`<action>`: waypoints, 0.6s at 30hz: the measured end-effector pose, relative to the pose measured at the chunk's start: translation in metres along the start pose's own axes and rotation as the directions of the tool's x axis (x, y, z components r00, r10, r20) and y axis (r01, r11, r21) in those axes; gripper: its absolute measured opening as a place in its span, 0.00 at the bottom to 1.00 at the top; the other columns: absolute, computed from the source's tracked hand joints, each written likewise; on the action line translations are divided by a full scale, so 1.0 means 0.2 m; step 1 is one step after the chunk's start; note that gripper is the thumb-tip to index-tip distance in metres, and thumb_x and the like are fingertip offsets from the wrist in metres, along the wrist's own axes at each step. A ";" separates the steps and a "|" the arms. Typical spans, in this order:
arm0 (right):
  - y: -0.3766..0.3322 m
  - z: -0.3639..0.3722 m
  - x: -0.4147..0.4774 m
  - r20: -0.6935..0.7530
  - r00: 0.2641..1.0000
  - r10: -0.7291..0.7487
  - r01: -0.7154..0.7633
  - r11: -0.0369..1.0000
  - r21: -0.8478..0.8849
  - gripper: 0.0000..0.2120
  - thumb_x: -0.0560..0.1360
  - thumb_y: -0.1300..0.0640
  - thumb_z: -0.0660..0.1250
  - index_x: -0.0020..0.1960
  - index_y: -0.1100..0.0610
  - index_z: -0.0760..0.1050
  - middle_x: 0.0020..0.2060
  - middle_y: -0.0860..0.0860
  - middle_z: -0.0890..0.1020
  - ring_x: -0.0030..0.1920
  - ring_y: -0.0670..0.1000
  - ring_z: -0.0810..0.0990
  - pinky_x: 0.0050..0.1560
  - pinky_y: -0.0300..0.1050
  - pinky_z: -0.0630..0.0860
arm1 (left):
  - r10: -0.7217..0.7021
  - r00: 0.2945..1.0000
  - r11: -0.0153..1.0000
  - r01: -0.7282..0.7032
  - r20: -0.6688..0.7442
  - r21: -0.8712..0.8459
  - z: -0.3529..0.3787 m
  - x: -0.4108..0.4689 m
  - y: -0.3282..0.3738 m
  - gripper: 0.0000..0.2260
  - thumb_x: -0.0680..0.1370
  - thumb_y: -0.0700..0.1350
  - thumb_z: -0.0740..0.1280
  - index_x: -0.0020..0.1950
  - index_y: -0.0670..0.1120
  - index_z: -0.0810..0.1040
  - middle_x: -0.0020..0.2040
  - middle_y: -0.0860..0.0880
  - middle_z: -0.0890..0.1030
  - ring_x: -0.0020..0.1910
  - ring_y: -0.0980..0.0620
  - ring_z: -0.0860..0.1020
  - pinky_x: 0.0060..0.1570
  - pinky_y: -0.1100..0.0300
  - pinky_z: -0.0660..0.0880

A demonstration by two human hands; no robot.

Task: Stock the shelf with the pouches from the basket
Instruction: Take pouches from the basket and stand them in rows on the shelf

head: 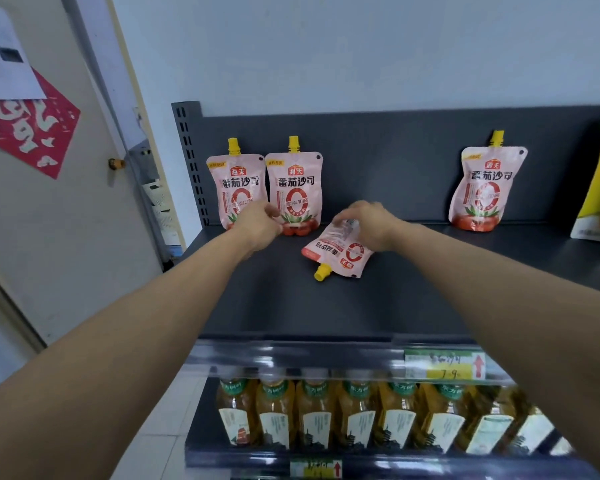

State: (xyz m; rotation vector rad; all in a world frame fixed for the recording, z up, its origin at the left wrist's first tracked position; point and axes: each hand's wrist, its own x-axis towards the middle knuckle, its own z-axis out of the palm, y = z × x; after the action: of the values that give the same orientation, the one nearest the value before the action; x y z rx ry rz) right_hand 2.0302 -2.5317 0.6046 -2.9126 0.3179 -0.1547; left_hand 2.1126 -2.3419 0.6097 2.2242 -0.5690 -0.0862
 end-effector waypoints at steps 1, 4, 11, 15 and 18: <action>0.01 0.00 0.00 0.039 0.999 -0.005 0.007 0.999 -0.050 0.30 0.75 0.70 0.56 0.71 0.45 0.65 0.73 0.53 0.62 0.71 0.58 0.59 0.69 0.53 0.64 | 0.011 1.000 1.000 -0.011 0.008 -0.011 0.00 0.00 0.00 0.16 0.76 0.34 0.65 0.64 0.39 0.73 0.63 0.42 0.75 0.62 0.45 0.74 0.54 0.60 0.71; 0.04 0.00 0.01 0.112 0.994 -0.015 0.026 0.994 -0.102 0.31 0.76 0.69 0.57 0.73 0.45 0.62 0.75 0.51 0.58 0.75 0.57 0.55 0.74 0.54 0.58 | 0.058 0.996 0.998 -0.058 0.075 0.001 0.01 -0.02 0.00 0.16 0.76 0.34 0.65 0.63 0.42 0.75 0.62 0.44 0.77 0.61 0.47 0.74 0.53 0.61 0.70; 0.08 0.03 -0.04 0.042 0.999 0.023 -0.026 0.998 0.051 0.36 0.75 0.70 0.59 0.76 0.47 0.55 0.77 0.50 0.53 0.75 0.56 0.58 0.72 0.51 0.63 | 0.182 0.929 0.963 -0.234 0.321 0.133 0.12 -0.06 0.02 0.24 0.72 0.30 0.68 0.65 0.45 0.74 0.51 0.46 0.77 0.49 0.50 0.76 0.53 0.57 0.76; 0.12 0.03 -0.10 0.063 0.998 0.016 -0.020 0.998 0.066 0.36 0.74 0.72 0.58 0.76 0.49 0.54 0.77 0.49 0.48 0.76 0.55 0.56 0.73 0.48 0.61 | 0.243 0.918 0.943 -0.299 0.313 0.145 0.16 -0.05 0.02 0.22 0.72 0.30 0.68 0.62 0.48 0.77 0.52 0.46 0.76 0.47 0.51 0.75 0.51 0.58 0.76; 0.14 0.02 -0.13 0.081 0.997 0.018 -0.023 0.998 0.064 0.38 0.73 0.74 0.56 0.77 0.48 0.53 0.78 0.48 0.46 0.77 0.54 0.53 0.73 0.45 0.59 | 0.238 0.917 0.959 -0.273 0.320 0.072 0.18 -0.04 0.02 0.22 0.71 0.29 0.68 0.60 0.47 0.79 0.54 0.46 0.76 0.47 0.51 0.75 0.51 0.59 0.76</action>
State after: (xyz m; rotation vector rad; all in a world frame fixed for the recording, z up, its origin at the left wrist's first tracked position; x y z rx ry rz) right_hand 1.9996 -2.5518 0.5916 -2.8411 0.3226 -0.0433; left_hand 2.0945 -2.3664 0.5879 2.2404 -1.0572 -0.2749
